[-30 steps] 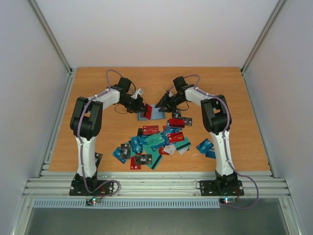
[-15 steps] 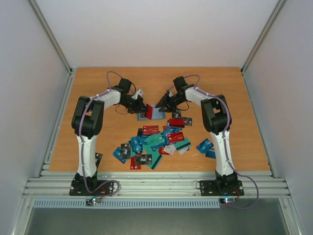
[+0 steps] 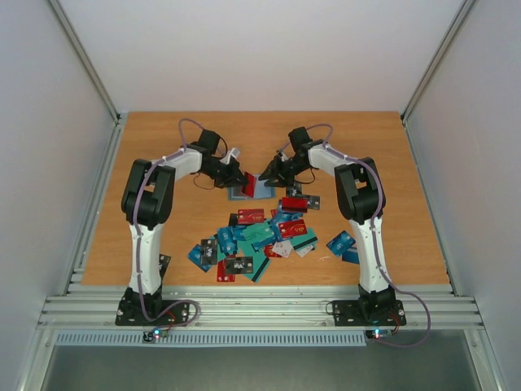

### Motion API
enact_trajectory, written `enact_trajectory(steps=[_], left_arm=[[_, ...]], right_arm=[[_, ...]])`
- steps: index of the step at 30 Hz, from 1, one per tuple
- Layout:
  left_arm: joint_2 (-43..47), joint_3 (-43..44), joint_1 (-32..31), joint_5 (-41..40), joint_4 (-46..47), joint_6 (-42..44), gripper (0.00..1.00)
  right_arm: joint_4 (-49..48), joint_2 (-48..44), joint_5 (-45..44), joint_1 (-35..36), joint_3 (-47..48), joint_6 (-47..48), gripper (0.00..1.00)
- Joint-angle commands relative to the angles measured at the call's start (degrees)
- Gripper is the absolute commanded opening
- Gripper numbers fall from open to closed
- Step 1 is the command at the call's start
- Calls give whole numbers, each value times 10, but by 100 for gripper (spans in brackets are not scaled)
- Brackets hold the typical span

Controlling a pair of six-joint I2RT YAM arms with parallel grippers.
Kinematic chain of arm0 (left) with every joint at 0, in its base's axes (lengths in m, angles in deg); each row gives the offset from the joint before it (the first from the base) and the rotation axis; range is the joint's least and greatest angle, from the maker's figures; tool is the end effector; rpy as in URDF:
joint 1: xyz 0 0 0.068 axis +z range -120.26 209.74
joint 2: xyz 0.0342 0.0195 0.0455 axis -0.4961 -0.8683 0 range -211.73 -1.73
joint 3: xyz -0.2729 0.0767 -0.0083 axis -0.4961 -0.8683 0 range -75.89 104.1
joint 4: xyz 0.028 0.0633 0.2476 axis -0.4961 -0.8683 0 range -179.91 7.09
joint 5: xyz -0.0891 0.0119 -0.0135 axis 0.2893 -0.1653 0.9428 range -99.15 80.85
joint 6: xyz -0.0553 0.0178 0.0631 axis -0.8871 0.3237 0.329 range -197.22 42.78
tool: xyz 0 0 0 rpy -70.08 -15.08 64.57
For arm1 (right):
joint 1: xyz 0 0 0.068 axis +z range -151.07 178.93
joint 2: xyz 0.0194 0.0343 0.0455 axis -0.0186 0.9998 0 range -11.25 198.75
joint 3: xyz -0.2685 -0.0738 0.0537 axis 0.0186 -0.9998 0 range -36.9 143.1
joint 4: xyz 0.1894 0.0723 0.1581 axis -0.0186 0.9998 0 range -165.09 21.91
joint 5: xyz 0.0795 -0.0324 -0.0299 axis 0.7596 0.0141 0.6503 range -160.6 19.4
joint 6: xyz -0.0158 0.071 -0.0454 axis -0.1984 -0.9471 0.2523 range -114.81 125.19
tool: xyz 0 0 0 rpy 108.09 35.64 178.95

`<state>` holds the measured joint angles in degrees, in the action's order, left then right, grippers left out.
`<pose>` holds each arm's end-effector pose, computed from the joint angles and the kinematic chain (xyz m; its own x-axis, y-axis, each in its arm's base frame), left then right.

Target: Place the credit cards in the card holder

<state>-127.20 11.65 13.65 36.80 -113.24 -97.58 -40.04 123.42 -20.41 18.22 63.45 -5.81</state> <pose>0.4202 -0.1776 0.1196 -0.9927 0.0347 -0.1152 0.1101 0.6467 -0.7547 0.4423 0.2163 0.1086 -0.9562 -0.2052 -0.2086 -0.2897 0.5644 0.7730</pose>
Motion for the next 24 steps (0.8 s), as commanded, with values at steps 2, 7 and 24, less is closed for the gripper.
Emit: enact_trajectory(steps=[2,7,24], left_arm=[[-19,21,2,-17,13,-2,0],[-24,24,2,-24,16,-5,0],[-35,29,1,-17,10,3,0]], right_arm=[[38,5,-17,0,10,20,33],[43,-6,-15,0,10,21,33],[145,-68,-90,-6,21,123,32]])
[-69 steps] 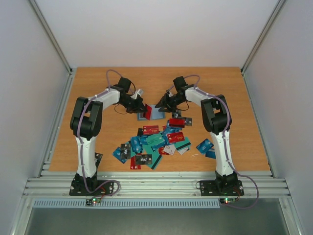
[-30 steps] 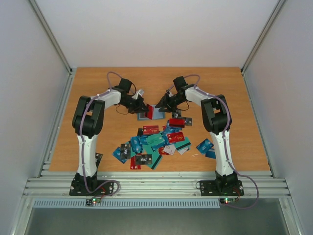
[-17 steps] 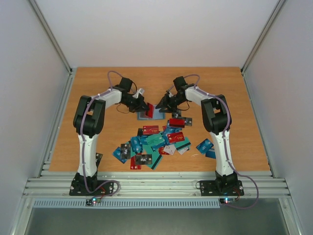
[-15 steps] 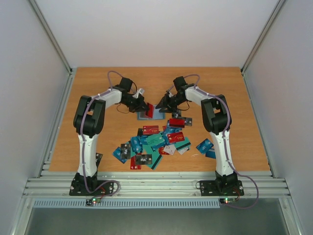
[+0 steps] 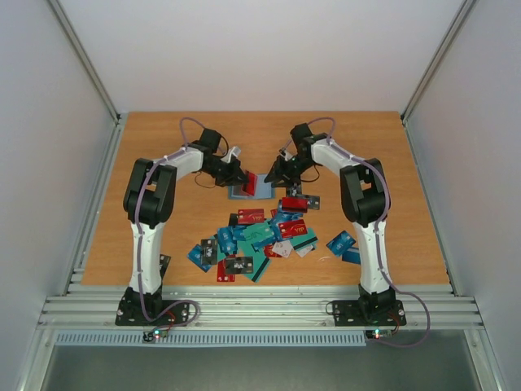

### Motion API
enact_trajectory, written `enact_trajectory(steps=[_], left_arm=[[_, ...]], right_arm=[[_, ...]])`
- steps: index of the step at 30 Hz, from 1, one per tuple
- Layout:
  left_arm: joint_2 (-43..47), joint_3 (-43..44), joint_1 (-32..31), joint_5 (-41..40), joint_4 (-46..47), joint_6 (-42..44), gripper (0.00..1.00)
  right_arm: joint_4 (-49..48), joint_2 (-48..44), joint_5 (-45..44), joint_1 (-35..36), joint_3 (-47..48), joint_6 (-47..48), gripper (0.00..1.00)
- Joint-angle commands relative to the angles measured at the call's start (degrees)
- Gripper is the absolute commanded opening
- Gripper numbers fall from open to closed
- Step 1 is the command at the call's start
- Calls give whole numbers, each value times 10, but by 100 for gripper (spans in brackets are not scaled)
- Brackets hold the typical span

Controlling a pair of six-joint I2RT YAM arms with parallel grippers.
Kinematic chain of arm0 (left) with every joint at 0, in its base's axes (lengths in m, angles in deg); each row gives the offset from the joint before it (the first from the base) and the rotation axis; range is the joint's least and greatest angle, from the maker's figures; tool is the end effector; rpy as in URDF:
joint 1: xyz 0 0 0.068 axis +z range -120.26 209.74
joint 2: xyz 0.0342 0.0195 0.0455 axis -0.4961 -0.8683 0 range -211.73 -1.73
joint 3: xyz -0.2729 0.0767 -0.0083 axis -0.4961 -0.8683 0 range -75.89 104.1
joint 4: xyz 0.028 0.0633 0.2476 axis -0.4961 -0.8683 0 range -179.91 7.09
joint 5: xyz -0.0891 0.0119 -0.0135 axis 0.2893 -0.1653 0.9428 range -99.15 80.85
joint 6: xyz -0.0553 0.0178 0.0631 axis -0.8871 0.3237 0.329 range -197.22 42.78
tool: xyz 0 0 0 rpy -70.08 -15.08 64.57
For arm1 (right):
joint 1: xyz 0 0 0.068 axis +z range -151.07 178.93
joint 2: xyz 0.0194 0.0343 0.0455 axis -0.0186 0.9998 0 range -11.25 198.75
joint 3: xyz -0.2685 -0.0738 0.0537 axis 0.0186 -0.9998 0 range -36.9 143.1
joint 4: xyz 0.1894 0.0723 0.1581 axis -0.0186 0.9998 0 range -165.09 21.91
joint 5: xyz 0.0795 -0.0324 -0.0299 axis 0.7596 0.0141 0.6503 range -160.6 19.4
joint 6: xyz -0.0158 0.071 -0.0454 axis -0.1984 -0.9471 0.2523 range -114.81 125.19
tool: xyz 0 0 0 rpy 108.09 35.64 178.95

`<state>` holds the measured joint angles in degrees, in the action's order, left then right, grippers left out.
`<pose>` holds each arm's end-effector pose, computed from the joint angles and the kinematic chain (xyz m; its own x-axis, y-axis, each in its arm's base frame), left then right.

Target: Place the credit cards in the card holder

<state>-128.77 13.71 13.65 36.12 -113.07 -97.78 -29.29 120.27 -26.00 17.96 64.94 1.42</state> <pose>0.4285 -0.1794 0.1170 -0.9916 0.0289 -0.1263 0.1144 0.6529 -0.7488 0.4298 0.2044 0.1288 -0.9394 -0.2744 -0.2054 -0.3374 0.6351 0.6948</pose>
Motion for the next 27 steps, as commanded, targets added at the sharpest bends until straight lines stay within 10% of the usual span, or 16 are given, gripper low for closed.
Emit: enact_trajectory(steps=[1,27], left_arm=[[-20,9,0,-10,8,5,0],[-18,4,-6,-7,11,-1,0]], right_arm=[[39,-36,-36,-3,4,54,32],[20,4,-45,0,-39,61,13]])
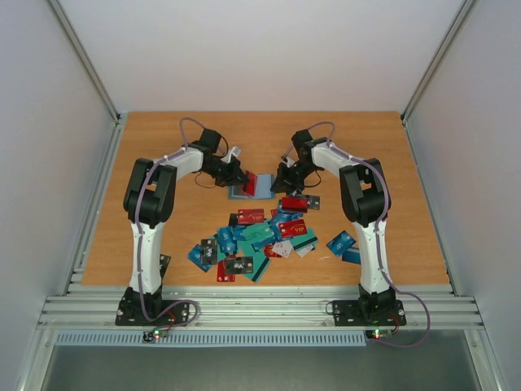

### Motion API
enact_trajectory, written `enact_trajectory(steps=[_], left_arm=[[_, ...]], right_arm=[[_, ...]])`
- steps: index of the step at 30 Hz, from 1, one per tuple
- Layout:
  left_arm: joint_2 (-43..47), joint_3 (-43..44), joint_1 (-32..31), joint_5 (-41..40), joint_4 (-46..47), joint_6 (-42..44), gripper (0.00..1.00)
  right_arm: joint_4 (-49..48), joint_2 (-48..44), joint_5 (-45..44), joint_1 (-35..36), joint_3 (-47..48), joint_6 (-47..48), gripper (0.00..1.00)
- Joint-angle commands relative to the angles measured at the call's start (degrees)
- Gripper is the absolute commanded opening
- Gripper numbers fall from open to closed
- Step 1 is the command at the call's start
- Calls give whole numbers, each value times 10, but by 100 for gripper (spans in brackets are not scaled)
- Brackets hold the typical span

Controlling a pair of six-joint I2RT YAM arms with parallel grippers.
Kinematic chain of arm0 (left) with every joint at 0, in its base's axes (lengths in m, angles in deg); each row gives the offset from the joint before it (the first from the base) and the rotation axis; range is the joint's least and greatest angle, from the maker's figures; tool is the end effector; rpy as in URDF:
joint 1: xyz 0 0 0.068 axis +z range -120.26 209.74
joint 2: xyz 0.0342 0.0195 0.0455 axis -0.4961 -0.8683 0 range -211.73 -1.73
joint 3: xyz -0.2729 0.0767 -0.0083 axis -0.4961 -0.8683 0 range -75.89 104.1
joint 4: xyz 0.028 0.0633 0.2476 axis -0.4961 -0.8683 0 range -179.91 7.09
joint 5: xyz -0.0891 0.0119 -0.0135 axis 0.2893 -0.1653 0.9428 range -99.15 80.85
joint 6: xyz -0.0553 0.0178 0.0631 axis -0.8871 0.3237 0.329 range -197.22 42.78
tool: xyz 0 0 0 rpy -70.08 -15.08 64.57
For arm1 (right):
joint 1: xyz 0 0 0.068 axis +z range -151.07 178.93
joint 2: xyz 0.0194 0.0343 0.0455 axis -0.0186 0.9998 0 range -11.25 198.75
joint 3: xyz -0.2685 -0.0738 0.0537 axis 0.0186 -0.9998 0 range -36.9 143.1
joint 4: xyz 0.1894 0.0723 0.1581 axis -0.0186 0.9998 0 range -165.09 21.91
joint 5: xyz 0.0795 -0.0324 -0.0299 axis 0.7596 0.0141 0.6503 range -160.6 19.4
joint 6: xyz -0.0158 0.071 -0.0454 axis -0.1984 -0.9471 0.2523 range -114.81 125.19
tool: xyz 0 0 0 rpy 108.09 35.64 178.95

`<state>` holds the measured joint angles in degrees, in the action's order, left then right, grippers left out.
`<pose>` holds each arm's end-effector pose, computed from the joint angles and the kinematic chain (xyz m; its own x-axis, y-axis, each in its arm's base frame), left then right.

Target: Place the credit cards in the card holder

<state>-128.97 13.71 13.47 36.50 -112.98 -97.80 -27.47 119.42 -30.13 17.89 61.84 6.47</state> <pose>0.4279 -0.1811 0.1159 -0.9919 0.0336 -0.1227 0.1151 0.6482 -0.7527 0.4180 0.1955 0.1166 -0.9219 -0.3346 -0.1955 -0.3791 0.6739 0.6341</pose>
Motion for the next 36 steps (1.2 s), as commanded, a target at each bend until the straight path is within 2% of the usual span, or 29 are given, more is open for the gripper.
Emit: enact_trajectory(steps=[1,36], left_arm=[[-16,2,-5,-10,13,-2,0],[-32,-25,-29,30,76,-52,0]], right_arm=[[0,14,-3,1,-10,11,13],[-22,22,40,9,-29,7,12]])
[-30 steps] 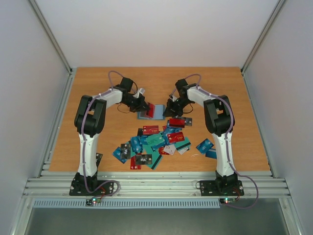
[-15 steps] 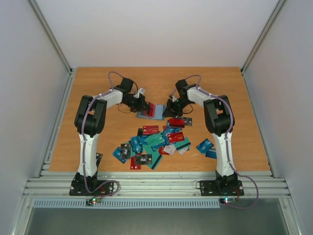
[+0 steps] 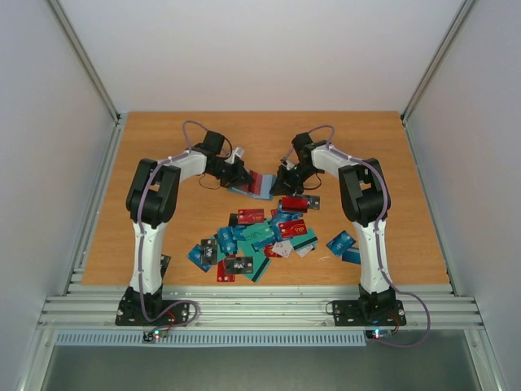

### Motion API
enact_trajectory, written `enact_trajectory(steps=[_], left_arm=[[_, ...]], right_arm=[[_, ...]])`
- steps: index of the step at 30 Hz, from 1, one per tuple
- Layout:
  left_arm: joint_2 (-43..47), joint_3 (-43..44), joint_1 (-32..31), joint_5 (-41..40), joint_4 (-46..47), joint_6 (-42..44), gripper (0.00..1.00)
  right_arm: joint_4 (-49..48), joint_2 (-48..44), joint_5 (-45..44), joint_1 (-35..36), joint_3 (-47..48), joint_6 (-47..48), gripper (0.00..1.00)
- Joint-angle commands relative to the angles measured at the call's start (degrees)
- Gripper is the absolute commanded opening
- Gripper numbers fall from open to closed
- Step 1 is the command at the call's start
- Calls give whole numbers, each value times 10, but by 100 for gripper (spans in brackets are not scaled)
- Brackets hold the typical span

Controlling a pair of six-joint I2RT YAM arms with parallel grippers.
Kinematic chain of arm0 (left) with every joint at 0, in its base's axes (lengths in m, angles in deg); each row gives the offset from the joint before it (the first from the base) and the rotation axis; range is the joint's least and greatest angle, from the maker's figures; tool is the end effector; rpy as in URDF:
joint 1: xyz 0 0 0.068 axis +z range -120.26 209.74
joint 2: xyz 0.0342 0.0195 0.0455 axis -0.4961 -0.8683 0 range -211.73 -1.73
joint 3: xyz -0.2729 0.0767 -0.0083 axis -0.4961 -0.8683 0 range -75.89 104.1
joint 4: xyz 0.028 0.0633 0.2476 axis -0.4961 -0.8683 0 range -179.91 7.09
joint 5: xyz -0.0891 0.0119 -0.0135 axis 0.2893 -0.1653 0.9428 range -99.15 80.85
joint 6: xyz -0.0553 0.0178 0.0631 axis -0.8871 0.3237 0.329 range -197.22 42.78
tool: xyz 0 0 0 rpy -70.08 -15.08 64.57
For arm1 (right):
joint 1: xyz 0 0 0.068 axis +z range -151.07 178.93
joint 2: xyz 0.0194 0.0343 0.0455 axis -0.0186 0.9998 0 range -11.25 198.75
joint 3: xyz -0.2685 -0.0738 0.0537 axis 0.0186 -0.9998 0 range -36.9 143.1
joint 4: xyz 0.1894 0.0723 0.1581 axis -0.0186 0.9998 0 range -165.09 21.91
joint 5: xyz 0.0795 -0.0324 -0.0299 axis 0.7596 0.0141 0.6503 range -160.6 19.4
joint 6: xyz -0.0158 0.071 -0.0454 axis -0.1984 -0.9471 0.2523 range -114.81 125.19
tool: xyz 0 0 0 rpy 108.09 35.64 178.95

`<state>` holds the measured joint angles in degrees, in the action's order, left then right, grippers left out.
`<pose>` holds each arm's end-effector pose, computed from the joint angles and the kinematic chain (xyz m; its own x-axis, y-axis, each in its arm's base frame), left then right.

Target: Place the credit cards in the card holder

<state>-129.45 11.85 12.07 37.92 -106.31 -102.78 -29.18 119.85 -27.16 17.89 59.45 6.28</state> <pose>0.4284 -0.1944 0.1105 -0.9925 0.0078 -0.1220 0.1012 0.6127 -0.7838 0.4120 0.1965 0.1059 -0.9266 -0.3328 -0.1751 -0.3590 0.6442 0.6753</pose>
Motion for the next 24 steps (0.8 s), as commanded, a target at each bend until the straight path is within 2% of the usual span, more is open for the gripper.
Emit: enact_trajectory(steps=[1,7,12,18,24], left_arm=[[-28,-6,-16,18,7,-1,0],[-38,4,-16,40,-6,17,0],[-54,41,-16,37,-64,50,1],[-39,49,-16,7,-94,53,17],[-25,66,-17,-14,-142,64,29]], right_arm=[[-4,18,11,9,-4,11,12],[10,24,12,9,12,21,12],[16,23,14,9,17,26,12],[15,23,13,9,13,24,12],[6,20,13,9,8,15,12]])
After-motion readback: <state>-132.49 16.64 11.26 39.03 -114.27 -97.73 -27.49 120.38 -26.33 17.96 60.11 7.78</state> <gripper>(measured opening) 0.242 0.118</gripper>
